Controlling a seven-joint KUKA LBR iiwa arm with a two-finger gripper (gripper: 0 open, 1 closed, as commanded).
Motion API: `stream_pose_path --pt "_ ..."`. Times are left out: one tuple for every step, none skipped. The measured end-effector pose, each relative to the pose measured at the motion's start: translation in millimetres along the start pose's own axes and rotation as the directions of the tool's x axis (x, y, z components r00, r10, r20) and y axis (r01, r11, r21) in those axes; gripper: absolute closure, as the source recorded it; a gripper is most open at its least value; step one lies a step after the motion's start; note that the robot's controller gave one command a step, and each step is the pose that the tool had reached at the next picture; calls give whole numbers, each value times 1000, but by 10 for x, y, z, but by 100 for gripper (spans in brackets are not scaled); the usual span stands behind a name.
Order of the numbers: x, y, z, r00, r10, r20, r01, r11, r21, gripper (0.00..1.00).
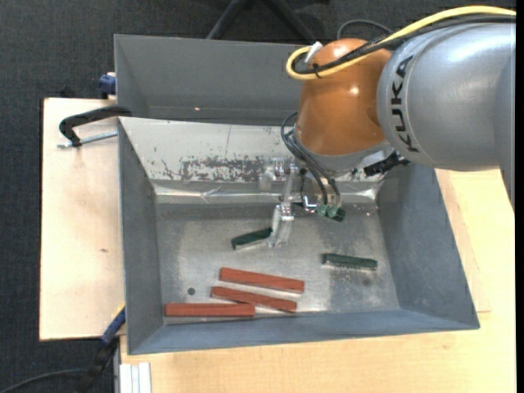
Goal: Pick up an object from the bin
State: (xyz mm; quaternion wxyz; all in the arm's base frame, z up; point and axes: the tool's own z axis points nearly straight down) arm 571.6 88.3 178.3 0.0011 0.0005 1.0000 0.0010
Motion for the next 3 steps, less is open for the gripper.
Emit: stream_pose_path --pt "159 -94 1109 1000 31 -8 -31 1000 1 0" --pt "135 -91 1062 1000 31 0 -31 1000 0 100" --pt "328 -335 -585 996 91 11 -91 996 -1 100"
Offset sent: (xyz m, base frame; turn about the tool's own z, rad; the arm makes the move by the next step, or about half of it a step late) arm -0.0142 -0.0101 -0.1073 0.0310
